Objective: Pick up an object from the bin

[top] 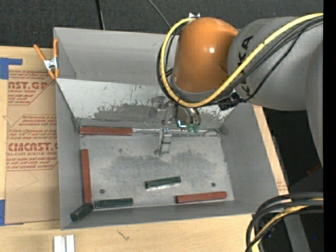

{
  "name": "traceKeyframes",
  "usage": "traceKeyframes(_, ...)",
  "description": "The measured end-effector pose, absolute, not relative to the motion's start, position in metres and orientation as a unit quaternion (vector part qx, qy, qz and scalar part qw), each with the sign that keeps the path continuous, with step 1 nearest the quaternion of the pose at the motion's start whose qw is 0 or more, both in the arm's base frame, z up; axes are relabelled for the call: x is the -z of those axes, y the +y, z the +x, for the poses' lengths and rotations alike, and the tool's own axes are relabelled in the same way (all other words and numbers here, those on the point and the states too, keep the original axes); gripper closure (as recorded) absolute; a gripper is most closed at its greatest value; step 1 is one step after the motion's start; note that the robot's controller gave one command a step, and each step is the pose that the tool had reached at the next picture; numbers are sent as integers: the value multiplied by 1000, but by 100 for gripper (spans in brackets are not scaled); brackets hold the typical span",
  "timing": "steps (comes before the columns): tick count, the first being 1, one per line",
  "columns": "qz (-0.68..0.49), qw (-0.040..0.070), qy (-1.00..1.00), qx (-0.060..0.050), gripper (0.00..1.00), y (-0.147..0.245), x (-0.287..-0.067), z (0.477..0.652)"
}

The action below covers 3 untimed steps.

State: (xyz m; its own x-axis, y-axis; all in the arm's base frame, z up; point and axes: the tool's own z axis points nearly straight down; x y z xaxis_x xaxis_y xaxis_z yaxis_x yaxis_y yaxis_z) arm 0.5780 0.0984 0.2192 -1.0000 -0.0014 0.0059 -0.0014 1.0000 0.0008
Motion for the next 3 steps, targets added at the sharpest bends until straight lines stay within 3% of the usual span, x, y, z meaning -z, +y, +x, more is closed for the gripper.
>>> traceKeyframes(1, 0, -1, -1000, 1, 0, 98, -224, 580)
traceKeyframes(2, 86, -5, -996, 1, 0, 92, -207, 556)
traceKeyframes(3, 251, -3, -968, 0, 0, 75, -133, 522)
